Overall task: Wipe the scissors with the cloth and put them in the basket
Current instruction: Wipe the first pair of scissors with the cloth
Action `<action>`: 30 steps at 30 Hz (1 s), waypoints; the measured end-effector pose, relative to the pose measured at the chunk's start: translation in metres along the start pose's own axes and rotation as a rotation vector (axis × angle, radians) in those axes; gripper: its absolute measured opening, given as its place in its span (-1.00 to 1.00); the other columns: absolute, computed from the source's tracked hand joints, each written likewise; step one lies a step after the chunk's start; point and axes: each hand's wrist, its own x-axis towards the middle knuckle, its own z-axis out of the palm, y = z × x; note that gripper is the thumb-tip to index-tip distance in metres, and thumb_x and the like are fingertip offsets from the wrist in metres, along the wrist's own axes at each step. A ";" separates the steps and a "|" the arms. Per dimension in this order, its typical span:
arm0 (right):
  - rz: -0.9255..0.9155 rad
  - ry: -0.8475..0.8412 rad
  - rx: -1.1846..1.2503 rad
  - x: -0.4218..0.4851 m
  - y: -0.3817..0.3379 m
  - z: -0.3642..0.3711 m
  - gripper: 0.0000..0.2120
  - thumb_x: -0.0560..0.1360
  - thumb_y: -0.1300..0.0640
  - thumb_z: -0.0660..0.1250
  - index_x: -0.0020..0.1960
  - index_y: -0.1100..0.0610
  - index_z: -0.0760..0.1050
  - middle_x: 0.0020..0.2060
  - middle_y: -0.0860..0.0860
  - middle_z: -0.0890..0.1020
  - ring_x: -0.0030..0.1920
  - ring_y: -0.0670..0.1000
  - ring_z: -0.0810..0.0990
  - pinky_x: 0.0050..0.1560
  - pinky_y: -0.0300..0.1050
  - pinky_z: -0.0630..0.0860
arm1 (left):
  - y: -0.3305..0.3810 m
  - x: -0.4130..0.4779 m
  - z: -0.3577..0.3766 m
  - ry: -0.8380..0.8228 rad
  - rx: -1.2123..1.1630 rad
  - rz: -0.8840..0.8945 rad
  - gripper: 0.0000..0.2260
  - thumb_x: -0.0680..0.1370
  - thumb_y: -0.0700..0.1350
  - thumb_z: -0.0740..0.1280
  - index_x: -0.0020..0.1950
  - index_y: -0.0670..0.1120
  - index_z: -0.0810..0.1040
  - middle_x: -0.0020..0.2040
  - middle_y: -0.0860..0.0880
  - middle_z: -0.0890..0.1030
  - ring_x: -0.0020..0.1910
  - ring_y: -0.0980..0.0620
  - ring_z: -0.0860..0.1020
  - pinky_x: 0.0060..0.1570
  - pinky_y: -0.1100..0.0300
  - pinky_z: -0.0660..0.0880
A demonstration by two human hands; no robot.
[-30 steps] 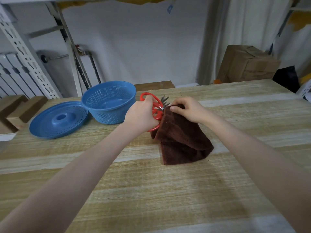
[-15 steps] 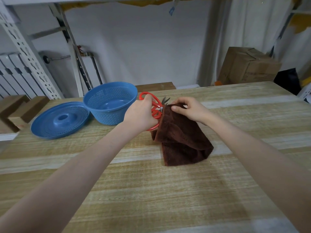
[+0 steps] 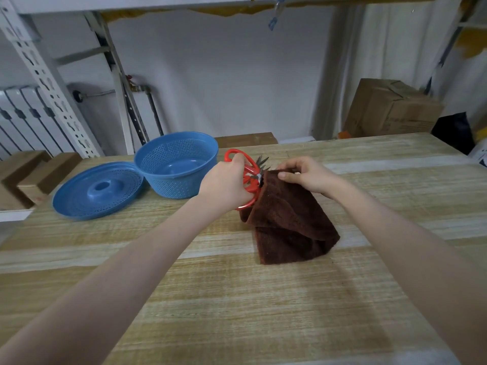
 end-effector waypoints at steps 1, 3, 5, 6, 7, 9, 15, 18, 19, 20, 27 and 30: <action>0.003 0.028 -0.039 0.000 -0.002 0.001 -0.83 0.58 0.12 0.32 -0.15 -0.09 0.57 -0.20 -0.13 0.63 -0.12 -0.11 0.59 0.06 -0.15 0.51 | 0.001 0.000 0.001 0.008 -0.009 0.000 -0.57 0.45 0.12 0.38 0.21 -0.07 0.43 -0.04 0.02 0.64 -0.08 -0.01 0.61 -0.11 0.00 0.60; 0.015 0.149 -0.103 0.001 -0.005 0.007 -0.68 0.60 0.01 0.26 -0.32 0.01 0.49 -0.40 -0.10 0.52 -0.35 -0.11 0.50 -0.24 -0.26 0.42 | 0.004 0.000 0.002 0.019 -0.019 0.010 -0.57 0.45 0.12 0.39 0.21 -0.07 0.43 -0.03 0.02 0.64 -0.06 -0.01 0.62 -0.10 0.00 0.60; 0.031 0.252 -0.189 0.001 -0.003 0.007 -0.56 0.61 -0.05 0.23 -0.35 0.19 0.47 -0.46 0.02 0.44 -0.42 -0.02 0.42 -0.34 -0.18 0.35 | 0.004 0.000 0.001 0.017 -0.002 0.022 -0.55 0.44 0.12 0.41 0.21 -0.08 0.42 -0.04 0.01 0.63 -0.07 -0.02 0.62 -0.11 0.01 0.60; 0.052 0.256 -0.204 0.001 0.000 0.005 -0.57 0.61 -0.04 0.23 -0.24 0.27 0.56 -0.39 0.10 0.53 -0.34 0.03 0.51 -0.25 -0.12 0.43 | 0.003 0.000 -0.002 0.017 0.005 0.016 -0.52 0.42 0.13 0.43 0.20 -0.10 0.41 -0.05 0.00 0.63 -0.08 -0.03 0.61 -0.12 0.01 0.60; 0.072 0.247 -0.189 -0.001 0.003 0.001 -0.60 0.62 -0.03 0.23 -0.08 0.29 0.62 -0.25 0.16 0.63 -0.21 0.10 0.60 -0.10 -0.04 0.51 | -0.001 0.001 -0.005 0.015 0.010 -0.001 -0.49 0.40 0.15 0.45 0.18 -0.11 0.41 -0.08 -0.01 0.62 -0.10 -0.04 0.60 -0.13 0.00 0.59; 0.098 0.282 -0.084 -0.006 0.007 -0.004 -0.58 0.62 -0.03 0.22 0.05 0.34 0.60 -0.07 0.29 0.65 -0.06 0.23 0.63 0.05 0.08 0.54 | -0.010 0.001 -0.012 0.004 0.028 -0.037 -0.43 0.37 0.20 0.48 0.15 -0.14 0.40 -0.13 -0.03 0.61 -0.14 -0.07 0.60 -0.15 -0.01 0.58; 0.045 0.738 0.094 0.005 0.000 0.000 -0.61 0.63 0.01 0.19 -0.22 0.27 0.49 -0.33 0.12 0.46 -0.29 0.04 0.42 -0.19 -0.06 0.34 | -0.011 0.000 -0.010 -0.034 0.055 -0.050 -0.35 0.30 0.21 0.54 0.17 -0.14 0.39 -0.11 -0.05 0.61 -0.12 -0.10 0.59 -0.16 0.03 0.56; -0.173 0.878 -0.166 0.005 -0.001 0.007 -0.65 0.60 0.00 0.23 -0.30 0.14 0.47 -0.41 0.10 0.48 -0.26 0.17 0.49 -0.23 0.01 0.36 | -0.010 0.000 -0.007 -0.027 0.056 -0.023 -0.39 0.33 0.19 0.52 0.20 -0.11 0.39 -0.10 -0.02 0.62 -0.11 -0.07 0.60 -0.15 0.03 0.57; -0.235 0.912 -0.279 0.004 -0.005 0.011 -0.68 0.58 -0.01 0.25 -0.30 0.09 0.50 -0.43 0.06 0.47 -0.24 0.17 0.50 -0.19 0.01 0.37 | -0.010 0.000 -0.006 -0.027 0.067 -0.006 -0.39 0.34 0.18 0.51 0.21 -0.11 0.38 -0.09 -0.02 0.62 -0.10 -0.06 0.60 -0.15 0.03 0.57; -0.287 0.926 -0.358 0.003 -0.007 0.014 -0.70 0.56 -0.01 0.27 -0.27 0.09 0.58 -0.43 0.03 0.49 -0.22 0.16 0.52 -0.14 0.02 0.40 | -0.008 -0.001 -0.005 -0.032 0.081 0.013 -0.39 0.34 0.17 0.50 0.22 -0.11 0.38 -0.09 -0.02 0.62 -0.10 -0.06 0.60 -0.16 0.03 0.57; -0.466 0.498 -0.733 0.003 -0.005 0.033 -0.64 0.54 -0.10 0.18 -0.01 0.12 0.63 -0.11 0.02 0.67 0.08 0.12 0.53 0.13 0.09 0.44 | -0.003 -0.004 -0.002 -0.055 0.054 0.045 -0.35 0.29 0.17 0.54 0.20 -0.10 0.36 -0.11 -0.02 0.63 -0.11 -0.07 0.59 -0.16 0.00 0.57; -0.548 0.607 -0.818 -0.002 -0.007 0.030 -0.82 0.49 0.07 0.40 0.02 0.14 0.55 -0.02 0.03 0.62 0.09 0.12 0.51 0.13 -0.06 0.31 | -0.005 -0.004 -0.001 -0.036 0.023 0.035 -0.40 0.32 0.17 0.51 0.19 -0.09 0.38 -0.10 0.00 0.62 -0.12 -0.05 0.60 -0.16 -0.02 0.58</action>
